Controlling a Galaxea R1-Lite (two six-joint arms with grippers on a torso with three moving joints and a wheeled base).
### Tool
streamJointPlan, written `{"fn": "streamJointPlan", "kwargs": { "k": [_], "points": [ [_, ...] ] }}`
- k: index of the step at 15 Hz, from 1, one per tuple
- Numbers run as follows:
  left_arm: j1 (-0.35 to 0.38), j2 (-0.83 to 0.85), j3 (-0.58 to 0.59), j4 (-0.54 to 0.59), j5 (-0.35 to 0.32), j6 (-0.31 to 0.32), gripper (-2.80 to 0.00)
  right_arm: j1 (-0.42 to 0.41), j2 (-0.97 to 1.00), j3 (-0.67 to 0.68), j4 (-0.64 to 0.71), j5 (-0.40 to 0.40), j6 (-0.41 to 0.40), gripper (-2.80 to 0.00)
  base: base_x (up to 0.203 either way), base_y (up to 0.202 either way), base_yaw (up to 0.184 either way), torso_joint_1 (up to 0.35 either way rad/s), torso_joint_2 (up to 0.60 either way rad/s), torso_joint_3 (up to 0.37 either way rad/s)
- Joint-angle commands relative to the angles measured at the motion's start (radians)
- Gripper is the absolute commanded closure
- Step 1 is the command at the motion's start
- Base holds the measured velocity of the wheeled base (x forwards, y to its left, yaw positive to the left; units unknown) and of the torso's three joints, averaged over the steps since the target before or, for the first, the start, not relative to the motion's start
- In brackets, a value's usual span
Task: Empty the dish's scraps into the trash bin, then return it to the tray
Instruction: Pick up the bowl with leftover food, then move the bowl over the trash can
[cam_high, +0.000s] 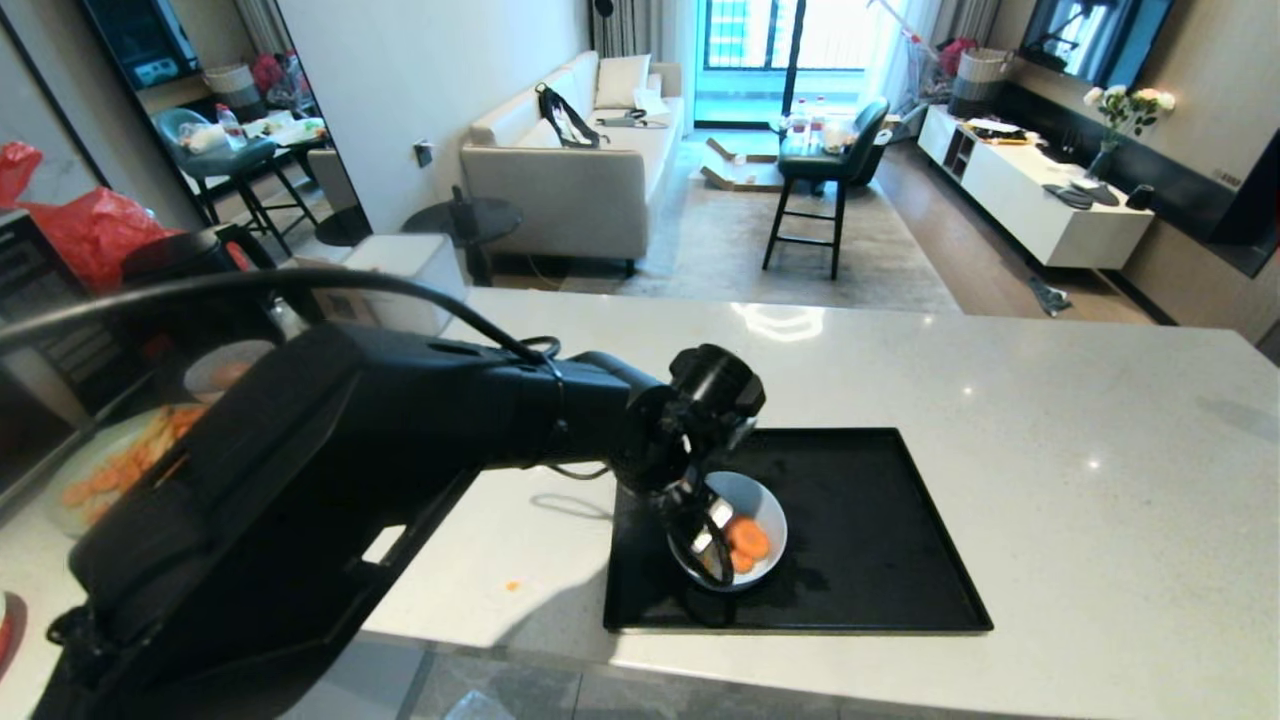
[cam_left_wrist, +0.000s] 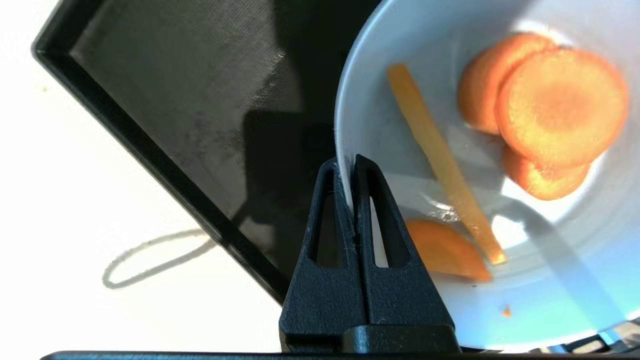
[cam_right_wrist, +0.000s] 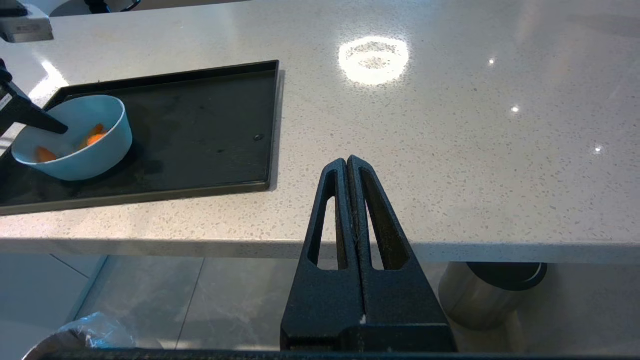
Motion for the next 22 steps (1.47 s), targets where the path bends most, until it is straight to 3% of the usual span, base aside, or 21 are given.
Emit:
{"fn": "streamJointPlan", "kwargs": {
  "k": [1,8,22],
  "points": [
    [-0.001,-0.024,0.027,0.005,0.005,0.001,0.0,0.0,0.0,0.0,-0.001,-0.001,0.001,0.0,0.0,0.0,0.0,0.0,0.0,0.0],
    [0.007,-0.065,0.101,0.006,-0.007,-0.025,0.0,0.0,0.0,-0.001,0.0,-0.001,0.001,0.0,0.0,0.0,0.0,0.0,0.0,0.0],
    [0.102,-0.175,0.072,0.008,-0.013,-0.095,0.0,0.0,0.0,0.0,0.0,-0.001,0.0,0.0,0.0,0.0,0.0,0.0,0.0,0.0]
  ]
}}
